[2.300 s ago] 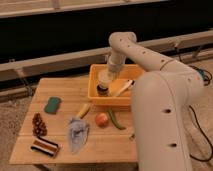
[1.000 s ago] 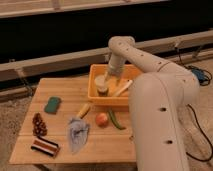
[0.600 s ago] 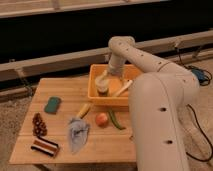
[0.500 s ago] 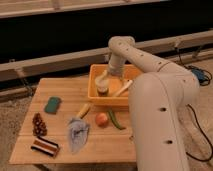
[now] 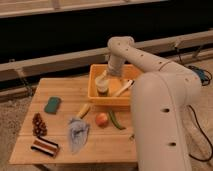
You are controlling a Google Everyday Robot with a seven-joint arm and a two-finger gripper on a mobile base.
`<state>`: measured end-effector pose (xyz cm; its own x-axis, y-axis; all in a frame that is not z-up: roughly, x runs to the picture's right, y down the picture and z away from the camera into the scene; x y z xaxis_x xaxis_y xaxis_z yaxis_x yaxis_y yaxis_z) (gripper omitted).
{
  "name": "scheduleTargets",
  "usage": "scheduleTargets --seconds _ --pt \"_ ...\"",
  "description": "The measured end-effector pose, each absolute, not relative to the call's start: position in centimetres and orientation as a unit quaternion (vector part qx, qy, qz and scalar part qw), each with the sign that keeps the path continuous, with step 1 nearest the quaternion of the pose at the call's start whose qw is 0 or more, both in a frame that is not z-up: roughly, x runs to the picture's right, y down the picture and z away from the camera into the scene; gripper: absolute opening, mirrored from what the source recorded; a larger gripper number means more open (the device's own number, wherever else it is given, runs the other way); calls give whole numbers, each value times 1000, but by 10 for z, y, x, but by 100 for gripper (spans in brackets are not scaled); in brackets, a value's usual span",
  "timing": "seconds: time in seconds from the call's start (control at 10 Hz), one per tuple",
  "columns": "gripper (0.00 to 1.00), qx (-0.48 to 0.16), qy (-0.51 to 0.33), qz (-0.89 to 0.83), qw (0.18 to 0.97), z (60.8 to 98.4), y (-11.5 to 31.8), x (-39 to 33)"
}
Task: Stack cups into tray
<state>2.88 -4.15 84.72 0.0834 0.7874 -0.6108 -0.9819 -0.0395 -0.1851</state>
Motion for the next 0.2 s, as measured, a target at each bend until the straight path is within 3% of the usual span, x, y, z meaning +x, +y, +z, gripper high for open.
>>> scheduleTargets --seconds 0.2 --pt "80 -272 140 651 695 828 -53 27"
